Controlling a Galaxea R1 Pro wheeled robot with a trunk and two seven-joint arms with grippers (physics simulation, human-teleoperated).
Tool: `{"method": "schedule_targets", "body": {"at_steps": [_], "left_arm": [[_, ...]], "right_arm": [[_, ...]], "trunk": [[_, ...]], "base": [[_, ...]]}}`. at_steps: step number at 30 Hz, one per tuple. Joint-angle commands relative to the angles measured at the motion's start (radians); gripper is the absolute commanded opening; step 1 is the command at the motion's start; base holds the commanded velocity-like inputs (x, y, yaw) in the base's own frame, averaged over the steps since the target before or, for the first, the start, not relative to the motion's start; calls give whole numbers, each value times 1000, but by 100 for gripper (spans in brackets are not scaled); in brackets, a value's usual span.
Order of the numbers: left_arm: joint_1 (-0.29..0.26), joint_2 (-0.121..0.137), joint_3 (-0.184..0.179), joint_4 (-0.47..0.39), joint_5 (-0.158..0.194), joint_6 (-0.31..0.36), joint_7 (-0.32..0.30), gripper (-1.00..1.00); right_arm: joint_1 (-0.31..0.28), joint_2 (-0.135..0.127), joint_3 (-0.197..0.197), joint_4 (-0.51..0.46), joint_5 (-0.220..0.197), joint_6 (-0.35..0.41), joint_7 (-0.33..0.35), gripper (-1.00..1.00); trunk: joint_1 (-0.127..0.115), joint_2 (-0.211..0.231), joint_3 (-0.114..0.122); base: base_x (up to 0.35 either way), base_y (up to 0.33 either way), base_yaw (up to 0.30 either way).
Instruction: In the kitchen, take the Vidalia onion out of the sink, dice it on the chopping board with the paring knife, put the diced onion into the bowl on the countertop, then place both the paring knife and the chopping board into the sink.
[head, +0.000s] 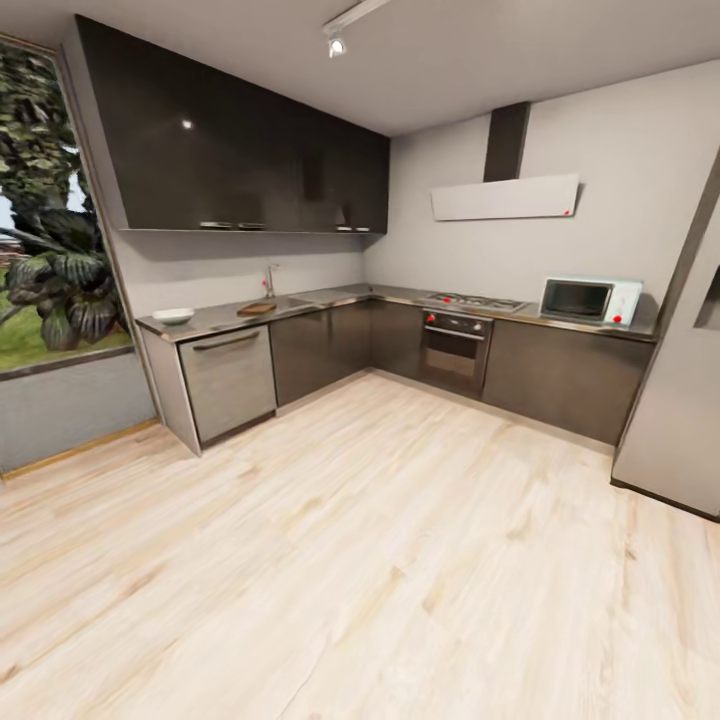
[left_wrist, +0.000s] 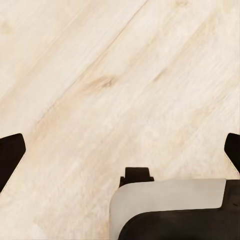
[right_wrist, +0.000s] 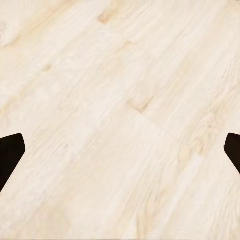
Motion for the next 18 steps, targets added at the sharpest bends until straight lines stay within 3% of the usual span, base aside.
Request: {"method": "schedule_targets", "body": {"at_steps": [1,7,18], "left_arm": [[0,0,0,-1,0,-2,0,100],[0,-1,0,-1,0,-2,0,100],[0,0,0,0,0,-2,0,100]], "right_arm": [[0,0,0,0,0,-2,-3,100],[0,0,0,0,0,-2,-3,100],[0,1,0,0,0,-2,-3,100]], "trunk": [[1,0,-1],[1,0,-1],[1,0,-1]], "base": [[319,0,0],[319,-22,0],[319,-115,0]]}}
